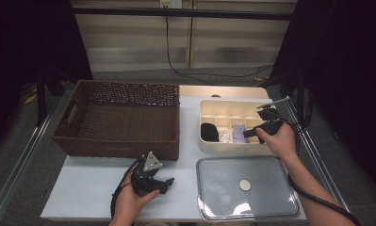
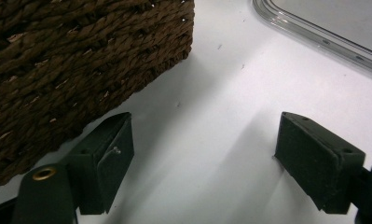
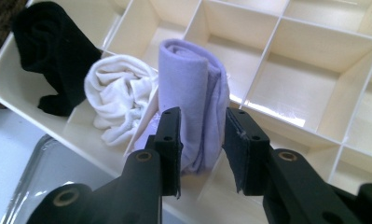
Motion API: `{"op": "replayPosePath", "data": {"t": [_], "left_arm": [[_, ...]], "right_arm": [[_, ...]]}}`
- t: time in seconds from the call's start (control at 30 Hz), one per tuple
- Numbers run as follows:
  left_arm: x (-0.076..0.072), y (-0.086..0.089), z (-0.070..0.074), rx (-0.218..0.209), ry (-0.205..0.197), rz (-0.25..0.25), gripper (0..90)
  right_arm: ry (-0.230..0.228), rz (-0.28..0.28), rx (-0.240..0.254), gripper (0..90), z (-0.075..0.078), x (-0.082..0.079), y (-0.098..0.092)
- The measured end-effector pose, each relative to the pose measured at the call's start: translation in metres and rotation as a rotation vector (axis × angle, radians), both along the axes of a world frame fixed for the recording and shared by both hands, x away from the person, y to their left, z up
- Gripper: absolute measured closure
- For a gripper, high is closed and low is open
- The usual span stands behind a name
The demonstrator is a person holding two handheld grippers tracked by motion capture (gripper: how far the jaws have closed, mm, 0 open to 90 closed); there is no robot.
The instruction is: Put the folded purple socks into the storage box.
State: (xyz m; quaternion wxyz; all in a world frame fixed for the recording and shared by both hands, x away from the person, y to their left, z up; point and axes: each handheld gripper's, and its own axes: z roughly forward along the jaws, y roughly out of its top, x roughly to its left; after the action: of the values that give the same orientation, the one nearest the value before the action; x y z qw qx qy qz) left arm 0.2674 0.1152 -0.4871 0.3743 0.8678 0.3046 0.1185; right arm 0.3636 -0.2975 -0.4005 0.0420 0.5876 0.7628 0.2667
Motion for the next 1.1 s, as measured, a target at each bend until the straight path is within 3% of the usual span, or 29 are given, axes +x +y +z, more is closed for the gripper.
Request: {"op": "replayPosePath", "data": {"t": [0.37, 0.63, 1.1], "left_arm": [[0.0, 0.0, 0.0, 0.0, 0.0, 0.0, 18.9], [0.0, 0.0, 0.0, 0.0, 0.001, 0.0, 18.9], [0.0, -0.001, 0.0, -0.01, 0.001, 0.008, 18.9]], "right_arm": [[0.01, 0.02, -0.07, 66.6, 0.026, 0.008, 0.003], [0.047, 0.065, -0.135, 74.0, 0.032, 0.017, 0.009], [0.097, 0.125, -0.202, 88.6, 0.04, 0.024, 0.018]]}}
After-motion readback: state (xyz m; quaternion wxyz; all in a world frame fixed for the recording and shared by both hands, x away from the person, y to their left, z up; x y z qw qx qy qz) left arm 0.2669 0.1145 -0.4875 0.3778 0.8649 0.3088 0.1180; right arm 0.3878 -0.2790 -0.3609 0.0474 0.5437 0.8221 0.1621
